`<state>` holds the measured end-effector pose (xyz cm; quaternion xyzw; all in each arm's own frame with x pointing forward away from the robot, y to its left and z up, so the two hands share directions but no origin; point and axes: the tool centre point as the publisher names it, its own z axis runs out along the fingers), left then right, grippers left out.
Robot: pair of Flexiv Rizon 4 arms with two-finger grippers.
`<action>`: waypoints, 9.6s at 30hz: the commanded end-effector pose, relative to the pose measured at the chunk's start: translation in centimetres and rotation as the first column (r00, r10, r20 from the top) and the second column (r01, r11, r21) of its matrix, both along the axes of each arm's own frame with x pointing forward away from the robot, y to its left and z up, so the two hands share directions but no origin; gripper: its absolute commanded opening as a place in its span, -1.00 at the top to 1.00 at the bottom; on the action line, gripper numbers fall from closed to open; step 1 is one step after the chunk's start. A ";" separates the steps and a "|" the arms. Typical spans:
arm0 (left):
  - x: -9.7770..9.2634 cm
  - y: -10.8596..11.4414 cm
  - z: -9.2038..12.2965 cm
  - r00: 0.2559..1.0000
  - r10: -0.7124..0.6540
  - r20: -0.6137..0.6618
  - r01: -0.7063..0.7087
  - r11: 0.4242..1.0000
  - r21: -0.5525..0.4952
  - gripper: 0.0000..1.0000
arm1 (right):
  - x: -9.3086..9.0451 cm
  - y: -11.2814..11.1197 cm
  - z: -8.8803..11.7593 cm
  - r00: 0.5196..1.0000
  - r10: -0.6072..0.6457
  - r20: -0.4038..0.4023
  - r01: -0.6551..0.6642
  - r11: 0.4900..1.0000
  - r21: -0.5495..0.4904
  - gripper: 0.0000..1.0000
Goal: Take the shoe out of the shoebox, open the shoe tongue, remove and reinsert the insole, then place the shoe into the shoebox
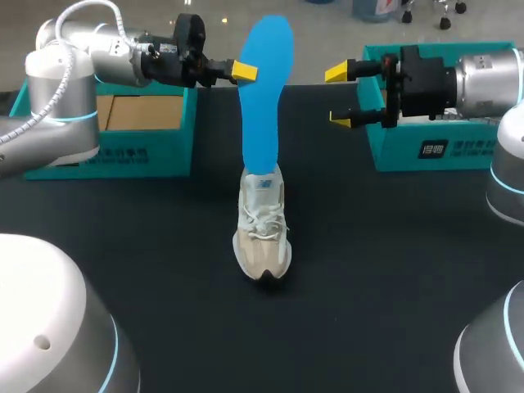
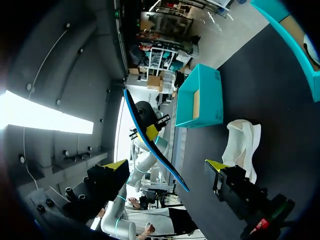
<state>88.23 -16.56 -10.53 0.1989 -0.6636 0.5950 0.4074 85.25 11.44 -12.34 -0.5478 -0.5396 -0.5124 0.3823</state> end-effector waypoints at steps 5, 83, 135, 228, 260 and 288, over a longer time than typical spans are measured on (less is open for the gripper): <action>-1.0 -0.1 0.5 0.996 0.072 -0.044 -0.079 0.981 -0.179 1.00 | 0.1 0.2 -0.1 1.000 0.000 0.000 0.000 1.000 -0.001 -1.00; 2.1 -0.1 -0.2 -0.496 0.301 0.814 0.092 0.951 -0.295 1.00 | 0.1 0.2 -0.1 1.000 0.000 0.000 0.000 1.000 -0.001 -1.00; 2.5 -5.6 -2.4 -0.788 0.317 0.529 0.256 0.948 -0.187 1.00 | 2.9 4.5 -0.4 0.988 0.126 -0.085 -0.127 0.992 -0.004 0.14; 4.9 14.9 -8.4 -0.808 0.189 0.558 0.442 0.820 0.363 -1.00 | 5.1 8.4 1.6 0.896 0.106 0.430 -0.043 0.987 -0.153 1.00; 4.9 14.9 -8.4 -0.808 0.189 0.558 0.442 0.820 0.363 -1.00 | 10.0 11.0 -0.8 0.736 0.157 0.658 0.028 0.965 -0.261 1.00; 4.9 14.9 -8.4 -0.808 0.189 0.558 0.442 0.820 0.363 -1.00 | 10.0 11.0 -0.8 0.736 0.157 0.658 0.028 0.965 -0.261 1.00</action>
